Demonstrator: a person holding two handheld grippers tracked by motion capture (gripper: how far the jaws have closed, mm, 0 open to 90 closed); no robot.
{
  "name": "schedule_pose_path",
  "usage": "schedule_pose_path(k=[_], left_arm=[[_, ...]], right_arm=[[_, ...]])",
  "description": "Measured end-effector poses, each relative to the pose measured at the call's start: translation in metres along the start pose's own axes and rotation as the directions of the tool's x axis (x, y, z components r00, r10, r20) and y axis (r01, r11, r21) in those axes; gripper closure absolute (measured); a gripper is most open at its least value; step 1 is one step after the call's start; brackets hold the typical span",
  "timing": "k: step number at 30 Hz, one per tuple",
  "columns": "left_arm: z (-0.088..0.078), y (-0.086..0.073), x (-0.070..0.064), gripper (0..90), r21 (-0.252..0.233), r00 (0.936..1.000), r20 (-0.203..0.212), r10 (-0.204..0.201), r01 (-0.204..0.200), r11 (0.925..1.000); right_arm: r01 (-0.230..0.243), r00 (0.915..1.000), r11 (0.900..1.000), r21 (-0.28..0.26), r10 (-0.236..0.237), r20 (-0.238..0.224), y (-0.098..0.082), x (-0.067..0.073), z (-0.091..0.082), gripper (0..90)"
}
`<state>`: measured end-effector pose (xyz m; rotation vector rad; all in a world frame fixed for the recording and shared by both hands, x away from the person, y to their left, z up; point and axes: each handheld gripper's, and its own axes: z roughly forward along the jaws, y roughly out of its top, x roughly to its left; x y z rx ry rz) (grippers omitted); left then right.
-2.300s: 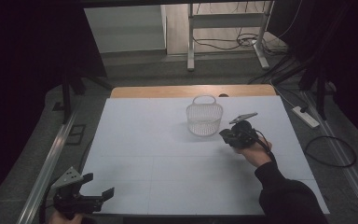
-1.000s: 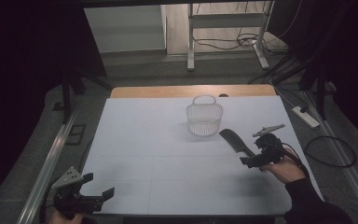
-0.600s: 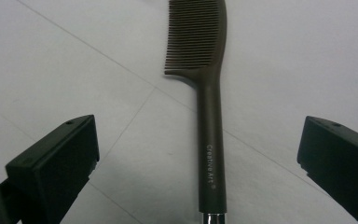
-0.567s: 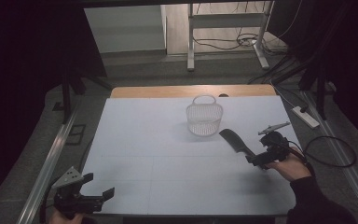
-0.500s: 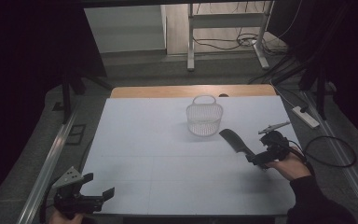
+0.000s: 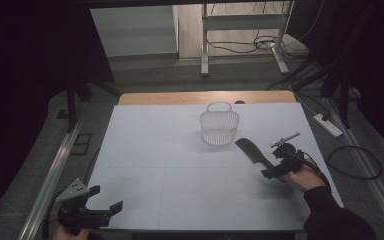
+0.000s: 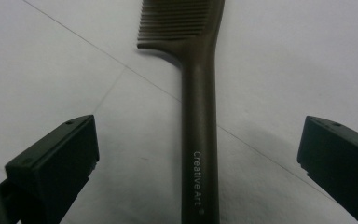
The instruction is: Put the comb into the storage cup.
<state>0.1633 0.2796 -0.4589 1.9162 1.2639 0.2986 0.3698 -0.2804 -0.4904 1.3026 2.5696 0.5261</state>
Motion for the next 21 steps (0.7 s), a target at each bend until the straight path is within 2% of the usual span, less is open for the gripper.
schedule_pose_path(k=[9, 21], left_arm=[[0.0, 0.0, 0.0, 0.6, 0.0, 1.0, 0.002, 0.0, 0.0, 1.0], [0.0, 0.0, 0.0, 0.6, 0.002, 1.0, 0.002, 0.0, 0.0, 1.0]], right_arm=[[0.03, 0.9995, 0.998, 0.062, -0.03, -0.004, -0.003, -0.001, 0.017, 0.0], [0.021, 0.9997, 0.997, 0.078, -0.021, 0.008, -0.003, 0.0, 0.018, 0.0]])
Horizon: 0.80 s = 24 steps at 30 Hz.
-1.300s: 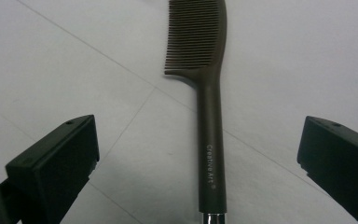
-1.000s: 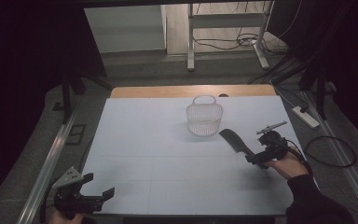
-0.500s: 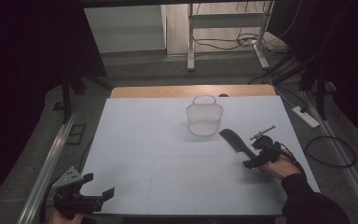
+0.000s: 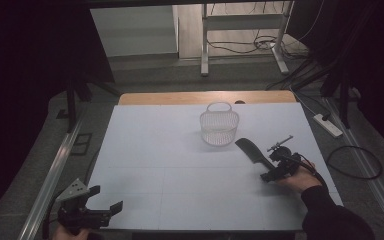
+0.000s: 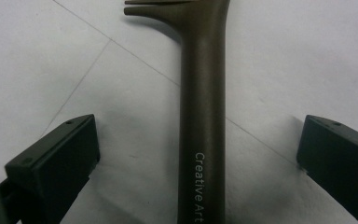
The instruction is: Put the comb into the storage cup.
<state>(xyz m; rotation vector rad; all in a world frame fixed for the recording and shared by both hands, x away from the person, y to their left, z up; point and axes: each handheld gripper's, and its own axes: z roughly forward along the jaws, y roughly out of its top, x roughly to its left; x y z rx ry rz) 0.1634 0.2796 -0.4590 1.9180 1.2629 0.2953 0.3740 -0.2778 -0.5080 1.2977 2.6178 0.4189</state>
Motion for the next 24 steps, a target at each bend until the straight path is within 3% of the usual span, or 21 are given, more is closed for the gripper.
schedule_pose_path(k=[4, 15, 24], left_arm=[[0.0, 0.0, 0.0, 0.7, 0.0, 1.0, 0.0, 0.0, 0.0, 1.0], [0.001, 0.0, 0.0, 0.7, 0.006, 1.0, -0.001, 0.001, -0.001, 1.0], [0.001, 0.0, 0.0, 0.6, 0.008, 1.0, -0.001, -0.003, 0.003, 1.0]], right_arm=[[0.003, 1.0, 1.0, 0.011, -0.003, -0.003, 0.002, 0.0, -0.001, 5.0], [0.036, 0.9989, 0.999, 0.012, -0.036, -0.031, 0.006, -0.002, -0.015, 68.1], [0.022, 0.9994, 1.0, -0.016, -0.023, -0.026, 0.002, -0.002, -0.016, 72.2]])
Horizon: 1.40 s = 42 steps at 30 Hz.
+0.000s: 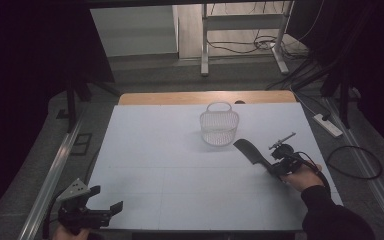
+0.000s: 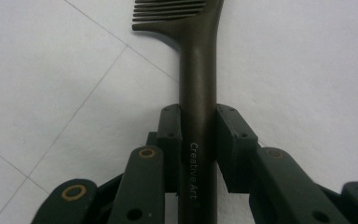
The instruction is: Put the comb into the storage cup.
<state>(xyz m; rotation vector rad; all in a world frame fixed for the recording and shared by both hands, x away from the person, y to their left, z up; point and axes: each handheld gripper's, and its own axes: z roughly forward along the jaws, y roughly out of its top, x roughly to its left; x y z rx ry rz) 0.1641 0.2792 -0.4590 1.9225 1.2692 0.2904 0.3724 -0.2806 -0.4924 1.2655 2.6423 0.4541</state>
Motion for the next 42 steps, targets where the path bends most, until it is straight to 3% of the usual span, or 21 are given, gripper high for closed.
schedule_pose_path(k=[5, 14, 20, 28, 42], left_arm=[[0.0, 0.0, 0.0, 0.5, 0.004, 1.0, 0.001, -0.003, 0.003, 1.0], [0.002, 0.003, 0.002, 0.0, 0.025, 0.9999, 0.006, -0.016, 0.016, 0.9996], [0.006, 0.006, 0.002, 0.0, 0.014, 0.9997, 0.024, -0.011, 0.011, 0.9998], [0.013, 0.012, -0.003, 0.0, 0.017, 0.9986, 0.048, 0.025, -0.025, 0.9995], [0.024, 0.026, -0.005, 0.0, -0.014, 0.989, 0.142, 0.041, -0.039, 0.9991]], right_arm=[[-0.036, 0.9992, 0.999, -0.021, 0.036, -0.019, -0.004, -0.003, -0.001, 72.3], [-0.05, 0.9986, 0.996, -0.07, 0.048, -0.021, -0.008, -0.002, -0.008, 72.3], [-0.053, 0.9985, 0.992, -0.114, 0.051, -0.021, -0.011, 0.0, -0.018, 72.3], [-0.059, 0.9982, 0.98, -0.19, 0.055, -0.024, -0.018, -0.001, -0.032, 72.3], [-0.065, 0.9978, 0.949, -0.307, 0.066, -0.006, -0.032, 0.0, -0.055, 72.3]])
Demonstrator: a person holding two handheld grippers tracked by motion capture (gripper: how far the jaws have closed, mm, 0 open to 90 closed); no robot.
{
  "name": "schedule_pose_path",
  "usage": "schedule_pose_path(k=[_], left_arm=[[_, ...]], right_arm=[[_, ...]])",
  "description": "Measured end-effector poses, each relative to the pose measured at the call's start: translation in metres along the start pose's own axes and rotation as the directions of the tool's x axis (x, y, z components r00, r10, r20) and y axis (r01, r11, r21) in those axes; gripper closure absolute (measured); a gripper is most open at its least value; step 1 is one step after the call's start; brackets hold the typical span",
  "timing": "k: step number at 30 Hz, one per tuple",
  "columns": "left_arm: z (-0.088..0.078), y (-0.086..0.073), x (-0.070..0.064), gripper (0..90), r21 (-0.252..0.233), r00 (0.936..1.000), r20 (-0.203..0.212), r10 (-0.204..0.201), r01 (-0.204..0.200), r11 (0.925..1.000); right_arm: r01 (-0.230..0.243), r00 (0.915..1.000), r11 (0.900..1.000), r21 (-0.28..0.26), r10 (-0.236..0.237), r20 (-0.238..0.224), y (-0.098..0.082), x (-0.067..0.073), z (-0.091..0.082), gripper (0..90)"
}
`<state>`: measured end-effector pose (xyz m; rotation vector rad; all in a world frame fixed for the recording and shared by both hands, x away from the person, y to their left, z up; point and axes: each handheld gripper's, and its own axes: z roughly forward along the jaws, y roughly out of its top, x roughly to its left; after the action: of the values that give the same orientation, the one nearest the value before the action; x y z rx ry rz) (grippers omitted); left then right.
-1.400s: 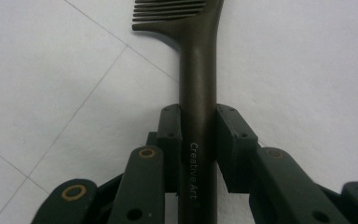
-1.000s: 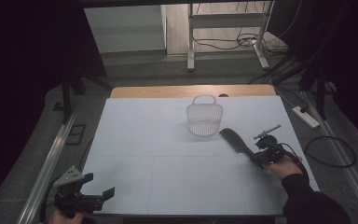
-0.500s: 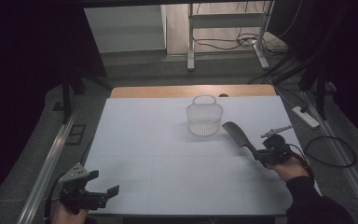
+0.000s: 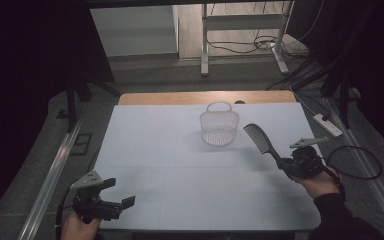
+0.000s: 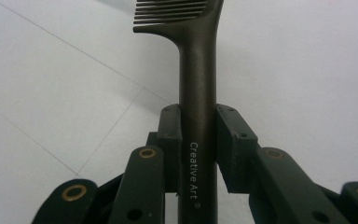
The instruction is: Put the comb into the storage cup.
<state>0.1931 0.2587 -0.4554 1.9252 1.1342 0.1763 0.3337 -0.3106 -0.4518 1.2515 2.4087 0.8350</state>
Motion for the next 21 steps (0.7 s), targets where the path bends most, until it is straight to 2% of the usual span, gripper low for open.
schedule_pose_path(k=[5, 10, 15, 21], left_arm=[[0.003, 0.007, 0.001, 0.0, -0.025, 1.0, 0.007, 0.006, -0.006, 0.9997], [0.006, 0.016, 0.002, 0.0, -0.034, 0.9997, -0.006, 0.022, -0.023, 0.9992], [0.012, 0.026, 0.0, 0.0, -0.044, 0.9995, -0.004, 0.03, -0.03, 0.9986], [0.02, 0.039, -0.002, 0.0, -0.033, 0.9988, 0.012, 0.048, -0.048, 0.9983]], right_arm=[[-0.003, 1.0, 1.0, -0.031, 0.003, 0.003, -0.002, 0.002, -0.008, 72.3], [0.004, 1.0, 0.998, -0.068, -0.004, 0.002, -0.002, 0.007, -0.014, 72.3], [0.033, 0.9994, 0.994, -0.101, -0.033, 0.0, 0.0, 0.015, -0.019, 72.3], [0.061, 0.9981, 0.99, -0.125, -0.061, -0.002, 0.001, 0.024, -0.023, 72.3]])
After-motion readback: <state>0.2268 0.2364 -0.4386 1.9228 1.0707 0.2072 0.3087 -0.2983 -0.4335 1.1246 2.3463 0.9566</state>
